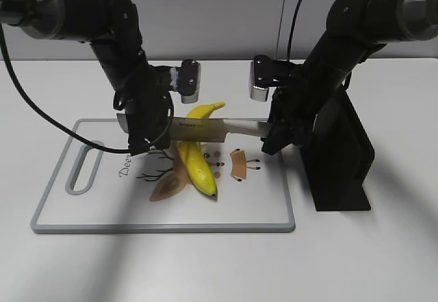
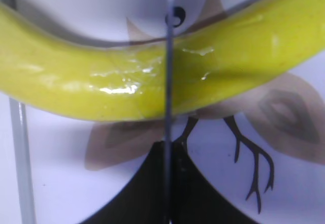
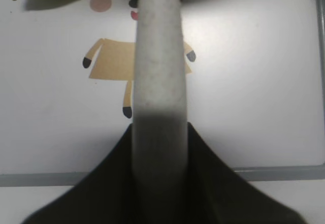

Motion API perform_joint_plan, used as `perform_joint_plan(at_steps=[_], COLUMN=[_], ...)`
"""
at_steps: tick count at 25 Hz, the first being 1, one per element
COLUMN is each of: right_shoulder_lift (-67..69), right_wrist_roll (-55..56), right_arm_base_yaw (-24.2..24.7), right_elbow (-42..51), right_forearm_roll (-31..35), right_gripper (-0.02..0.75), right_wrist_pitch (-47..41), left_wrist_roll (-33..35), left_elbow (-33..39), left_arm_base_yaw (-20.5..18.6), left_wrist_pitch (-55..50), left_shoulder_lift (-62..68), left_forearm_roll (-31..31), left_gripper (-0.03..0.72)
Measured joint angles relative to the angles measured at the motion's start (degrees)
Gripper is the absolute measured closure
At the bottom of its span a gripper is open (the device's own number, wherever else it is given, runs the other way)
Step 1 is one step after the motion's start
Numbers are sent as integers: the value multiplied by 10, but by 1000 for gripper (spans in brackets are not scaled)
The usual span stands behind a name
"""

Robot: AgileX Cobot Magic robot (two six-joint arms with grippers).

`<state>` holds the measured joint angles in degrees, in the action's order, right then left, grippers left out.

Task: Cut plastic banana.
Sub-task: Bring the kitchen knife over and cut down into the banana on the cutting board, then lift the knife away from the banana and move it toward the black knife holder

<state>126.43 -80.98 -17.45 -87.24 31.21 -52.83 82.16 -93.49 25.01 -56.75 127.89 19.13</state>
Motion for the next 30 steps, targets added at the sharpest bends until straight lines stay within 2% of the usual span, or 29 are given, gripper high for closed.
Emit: perform_joint_plan(at_steps=[21,30], right_shoulder_lift=[-6,-36], right_wrist_roll=[0,2], right_arm_base_yaw=[0,-2], right_elbow=[-1,-11], right_forearm_roll=[0,-21], right_gripper=[556,556], right_wrist_pitch=[2,-6], left_wrist_roll=[0,-3], left_elbow=[-1,10], left_arm_base_yaw=[-1,1], left_wrist_pitch=[-4,1], left_shoulder_lift=[1,-21], left_forearm_roll=[2,0], left_gripper=[693,692])
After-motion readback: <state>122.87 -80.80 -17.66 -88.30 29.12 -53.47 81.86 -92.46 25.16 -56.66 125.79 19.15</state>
